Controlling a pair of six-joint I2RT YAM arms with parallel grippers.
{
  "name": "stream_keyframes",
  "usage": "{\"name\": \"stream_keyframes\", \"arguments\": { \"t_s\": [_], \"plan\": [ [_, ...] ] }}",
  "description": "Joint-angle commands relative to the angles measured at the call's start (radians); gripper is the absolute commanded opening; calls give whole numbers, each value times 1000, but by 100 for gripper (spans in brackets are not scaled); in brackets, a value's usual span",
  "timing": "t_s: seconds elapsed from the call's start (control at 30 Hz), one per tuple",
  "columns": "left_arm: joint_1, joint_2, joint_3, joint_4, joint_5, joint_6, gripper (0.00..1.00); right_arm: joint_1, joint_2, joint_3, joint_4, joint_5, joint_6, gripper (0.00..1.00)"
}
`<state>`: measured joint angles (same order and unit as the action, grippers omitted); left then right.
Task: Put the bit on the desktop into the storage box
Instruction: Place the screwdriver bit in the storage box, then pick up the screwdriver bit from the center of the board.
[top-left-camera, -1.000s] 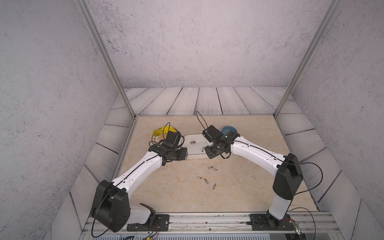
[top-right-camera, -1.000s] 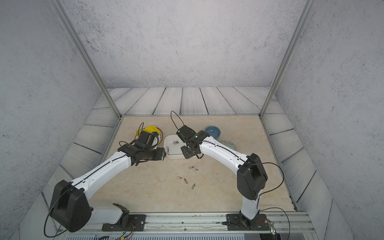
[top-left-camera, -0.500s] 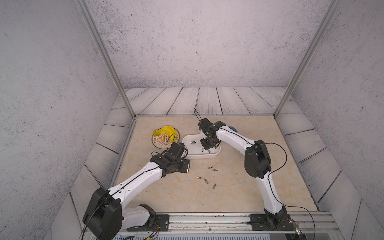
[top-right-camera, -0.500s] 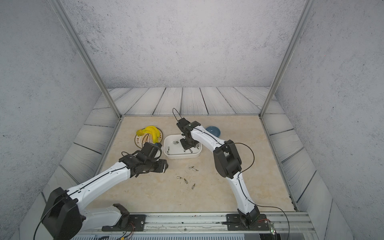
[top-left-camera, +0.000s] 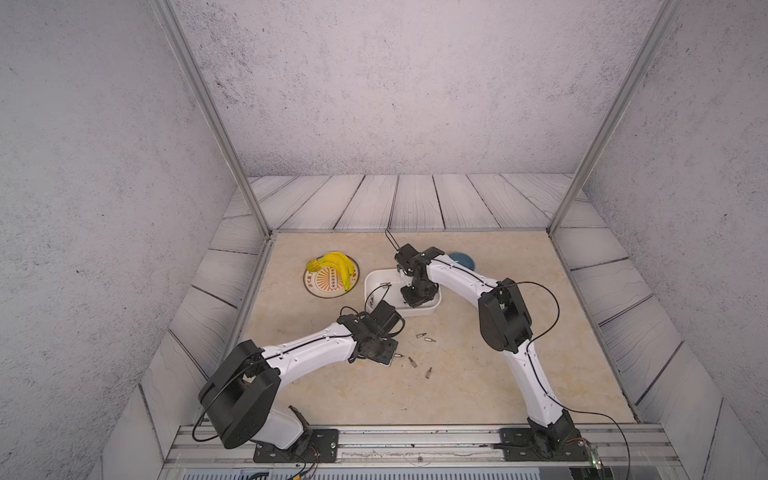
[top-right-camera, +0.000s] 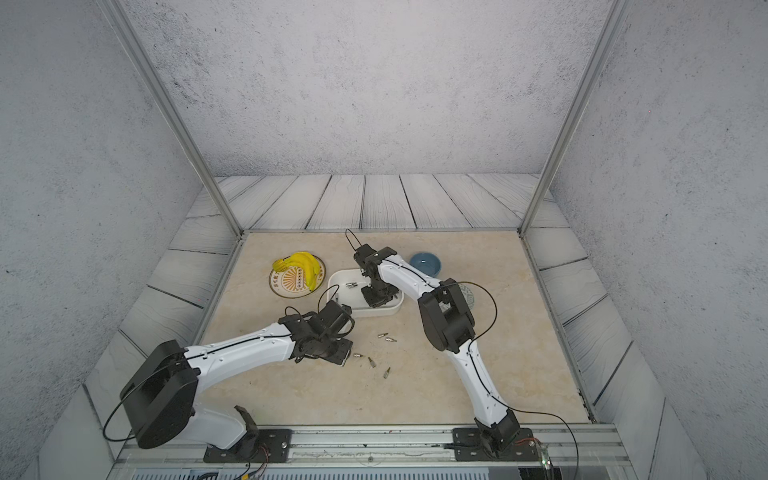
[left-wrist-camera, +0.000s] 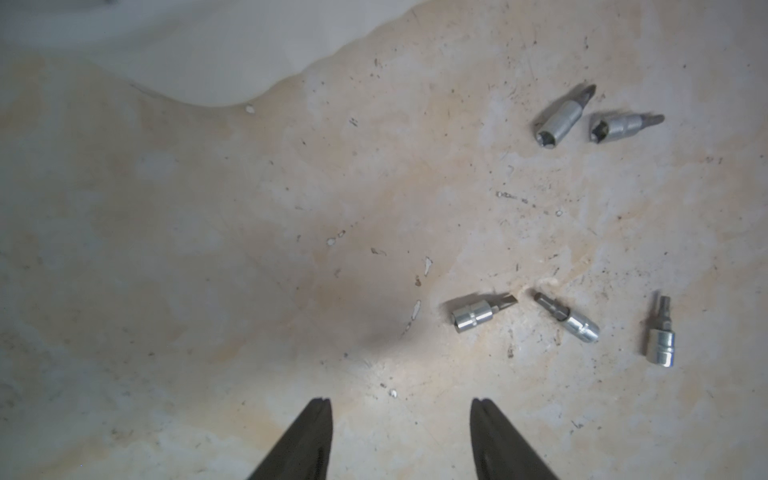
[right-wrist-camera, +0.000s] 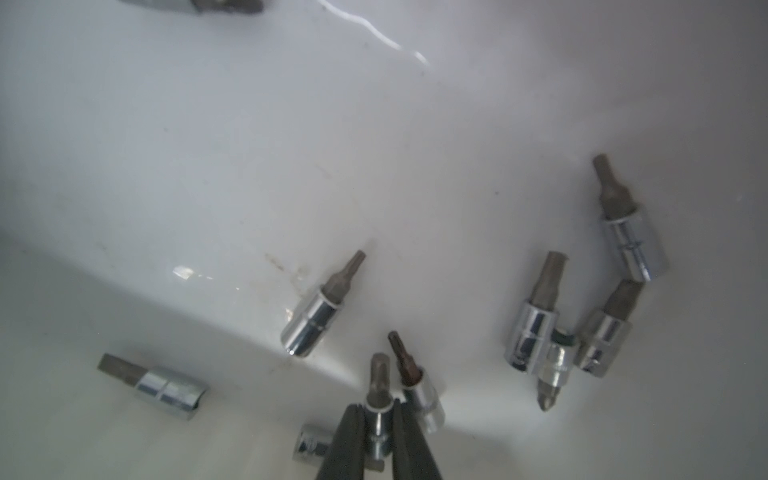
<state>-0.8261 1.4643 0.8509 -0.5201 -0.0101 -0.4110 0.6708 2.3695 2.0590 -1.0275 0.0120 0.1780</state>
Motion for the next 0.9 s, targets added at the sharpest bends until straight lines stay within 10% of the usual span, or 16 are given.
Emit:
{"name": "stream_keyframes", "arguments": {
  "t_s": [0.0, 0.87],
  "plan": [
    [-14, 25, 39, -18, -31, 32, 58, -5, 13, 18, -11, -2, -8, 26],
    [-82, 203, 143, -67, -22, 95, 55, -232, -484, -138, 8, 16, -6, 44]
  ]
}}
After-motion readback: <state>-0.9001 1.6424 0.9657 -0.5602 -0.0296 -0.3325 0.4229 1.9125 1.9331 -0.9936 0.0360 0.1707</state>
